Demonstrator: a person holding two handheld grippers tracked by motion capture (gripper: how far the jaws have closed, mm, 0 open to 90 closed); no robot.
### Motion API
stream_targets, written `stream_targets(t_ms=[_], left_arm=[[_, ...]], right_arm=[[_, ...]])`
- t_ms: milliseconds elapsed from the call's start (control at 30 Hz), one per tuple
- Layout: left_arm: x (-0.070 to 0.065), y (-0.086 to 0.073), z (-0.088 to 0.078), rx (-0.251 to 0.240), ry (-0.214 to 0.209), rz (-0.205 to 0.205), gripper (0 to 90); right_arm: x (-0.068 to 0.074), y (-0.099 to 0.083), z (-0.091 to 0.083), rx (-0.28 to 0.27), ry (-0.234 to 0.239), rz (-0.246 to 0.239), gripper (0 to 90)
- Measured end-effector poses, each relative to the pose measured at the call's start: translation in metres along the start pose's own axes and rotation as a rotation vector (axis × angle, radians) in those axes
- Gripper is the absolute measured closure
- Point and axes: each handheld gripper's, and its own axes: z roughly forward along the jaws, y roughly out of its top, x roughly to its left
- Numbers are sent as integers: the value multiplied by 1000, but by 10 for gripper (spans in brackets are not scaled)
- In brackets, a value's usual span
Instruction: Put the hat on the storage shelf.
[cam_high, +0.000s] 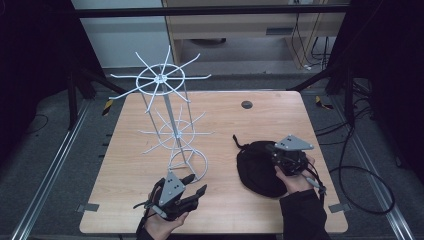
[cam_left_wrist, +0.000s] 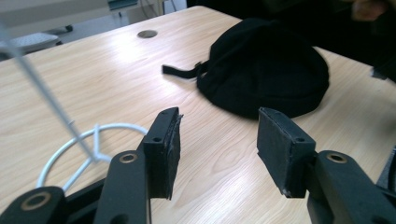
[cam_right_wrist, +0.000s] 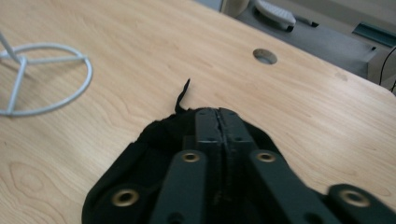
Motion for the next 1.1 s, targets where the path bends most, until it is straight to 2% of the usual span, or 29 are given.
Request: stream_targets(t_ms=[100, 233, 533, 767, 967, 1100], left_arm=[[10, -7, -8, 2, 22, -21, 481], [24, -17, -19, 6, 53, -45, 467], [65, -36, -34, 39, 166, -103, 435], [98, -48, -40, 26, 241, -189, 416], [119, -58, -39, 54, 305, -216, 394], [133, -62, -38, 63, 339, -235, 371]], right_arm=[[-5, 0, -7, -4, 6, 26, 724], [-9, -9, -12, 11, 22, 63, 643], [-12, -30, 0, 84, 33, 106, 563], [-10, -37, 13, 127, 38, 112, 566], [-9, -39, 22, 149, 44, 120, 636], [-7, -38, 26, 162, 28, 116, 707]])
